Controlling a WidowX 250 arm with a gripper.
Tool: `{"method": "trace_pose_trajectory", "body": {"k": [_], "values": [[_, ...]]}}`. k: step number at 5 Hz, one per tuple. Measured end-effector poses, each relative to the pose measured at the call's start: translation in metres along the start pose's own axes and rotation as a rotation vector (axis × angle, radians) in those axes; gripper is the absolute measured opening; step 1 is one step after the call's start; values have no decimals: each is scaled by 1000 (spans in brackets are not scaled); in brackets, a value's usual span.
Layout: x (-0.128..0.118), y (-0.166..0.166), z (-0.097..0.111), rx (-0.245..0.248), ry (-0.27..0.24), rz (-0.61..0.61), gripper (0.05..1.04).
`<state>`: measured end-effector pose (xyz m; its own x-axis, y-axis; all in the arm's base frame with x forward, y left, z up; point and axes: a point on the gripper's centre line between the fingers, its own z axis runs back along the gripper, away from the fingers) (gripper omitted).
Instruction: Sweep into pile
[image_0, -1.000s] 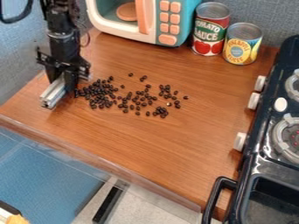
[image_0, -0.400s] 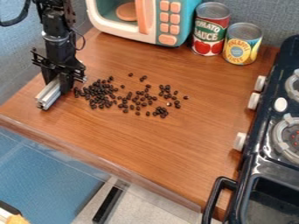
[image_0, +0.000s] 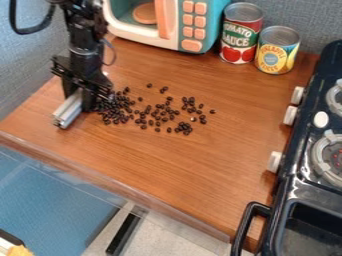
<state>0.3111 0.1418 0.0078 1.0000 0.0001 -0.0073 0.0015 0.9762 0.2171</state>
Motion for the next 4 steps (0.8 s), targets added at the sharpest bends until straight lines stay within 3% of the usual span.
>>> {"method": "trace_pose_trajectory", "body": {"k": [2, 4], "values": [[6, -26, 3, -57, -22, 10, 391], [16, -47, 7, -72, -63, 6, 390]]}}
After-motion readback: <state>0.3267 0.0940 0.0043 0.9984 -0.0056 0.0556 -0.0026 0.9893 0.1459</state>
